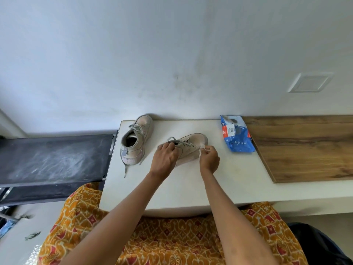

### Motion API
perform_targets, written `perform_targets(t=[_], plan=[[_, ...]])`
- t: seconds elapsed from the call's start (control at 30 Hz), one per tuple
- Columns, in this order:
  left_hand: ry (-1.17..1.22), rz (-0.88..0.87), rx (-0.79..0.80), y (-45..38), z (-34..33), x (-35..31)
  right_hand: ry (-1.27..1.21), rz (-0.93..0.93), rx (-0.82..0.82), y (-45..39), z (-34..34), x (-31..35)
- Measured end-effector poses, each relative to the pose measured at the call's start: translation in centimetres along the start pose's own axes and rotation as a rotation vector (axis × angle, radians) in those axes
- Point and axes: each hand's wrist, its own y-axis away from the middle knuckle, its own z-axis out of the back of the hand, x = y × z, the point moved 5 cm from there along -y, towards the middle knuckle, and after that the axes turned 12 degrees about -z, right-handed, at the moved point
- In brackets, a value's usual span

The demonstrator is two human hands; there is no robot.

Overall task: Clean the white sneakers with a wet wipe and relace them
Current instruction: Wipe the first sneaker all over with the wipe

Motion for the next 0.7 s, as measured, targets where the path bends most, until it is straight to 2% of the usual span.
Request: perform_targets(t=[0.17, 0.27, 0.37, 0.47, 0.57, 0.7], plan=[[-0.001, -0.01, 0.021, -0.3, 0.4, -1.8, -0.054, 0.03, -0.01, 3.4, -1.4, -0.3], [-0.031, -0.002, 0.09, -0.6, 0.6, -2.3, -0.124, 0.024, 0.017, 6.0, -1.9, -1.3], [-0.044, -0.018, 0.134, -0.6, 1.2, -2.2, -0.159, 0.012, 0.113, 8.3, -2.4, -2.9], [-0.021, -0.108, 0.151, 0.1, 2.2, -1.2, -0.108, 0.024, 0.241, 8.7, -1.9, -3.6], [0.088, -0.217, 0.162, 1.8, 3.1, 1.2, -0.063, 0.039, 0.214, 7.3, -0.3, -3.3], [0.123, -0.245, 0.198, 3.0, 3.5, 2.6, 0.016, -0.015, 0.181, 5.0, 0.9, -2.2]])
